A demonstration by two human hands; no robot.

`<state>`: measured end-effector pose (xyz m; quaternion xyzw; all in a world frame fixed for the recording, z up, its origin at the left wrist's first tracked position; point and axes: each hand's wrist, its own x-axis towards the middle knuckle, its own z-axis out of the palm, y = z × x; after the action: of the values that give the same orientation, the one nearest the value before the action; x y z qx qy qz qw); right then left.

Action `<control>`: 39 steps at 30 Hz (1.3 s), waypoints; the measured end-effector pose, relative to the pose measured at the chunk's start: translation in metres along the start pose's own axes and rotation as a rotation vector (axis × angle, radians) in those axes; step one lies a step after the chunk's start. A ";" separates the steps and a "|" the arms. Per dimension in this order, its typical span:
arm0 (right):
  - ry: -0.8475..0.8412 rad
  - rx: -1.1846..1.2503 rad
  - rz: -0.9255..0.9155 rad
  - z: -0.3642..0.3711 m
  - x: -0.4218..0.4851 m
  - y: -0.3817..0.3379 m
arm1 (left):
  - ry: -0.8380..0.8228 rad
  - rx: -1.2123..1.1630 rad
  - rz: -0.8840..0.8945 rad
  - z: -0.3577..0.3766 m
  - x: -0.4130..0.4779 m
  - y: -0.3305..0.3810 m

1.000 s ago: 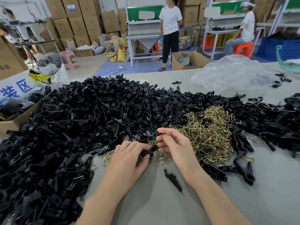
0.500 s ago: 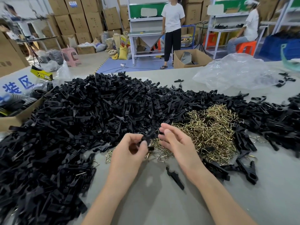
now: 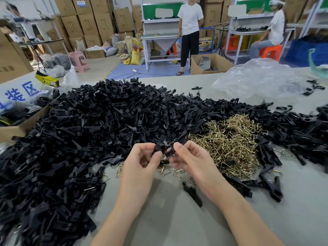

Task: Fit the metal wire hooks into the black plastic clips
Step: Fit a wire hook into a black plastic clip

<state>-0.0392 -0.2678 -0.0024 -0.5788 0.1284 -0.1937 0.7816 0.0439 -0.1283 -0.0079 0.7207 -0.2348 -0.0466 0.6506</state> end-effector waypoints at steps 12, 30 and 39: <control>-0.022 -0.059 0.006 -0.003 0.002 0.005 | -0.144 0.492 0.325 0.007 -0.012 -0.004; -0.029 -0.065 -0.011 0.000 0.001 0.002 | -0.122 -0.248 -0.089 0.011 -0.009 0.007; -0.030 -0.087 -0.009 0.000 0.000 0.001 | -0.087 -0.318 -0.120 0.011 -0.007 0.004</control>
<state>-0.0392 -0.2671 -0.0035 -0.6155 0.1224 -0.1828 0.7568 0.0325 -0.1353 -0.0076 0.6189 -0.2090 -0.1527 0.7416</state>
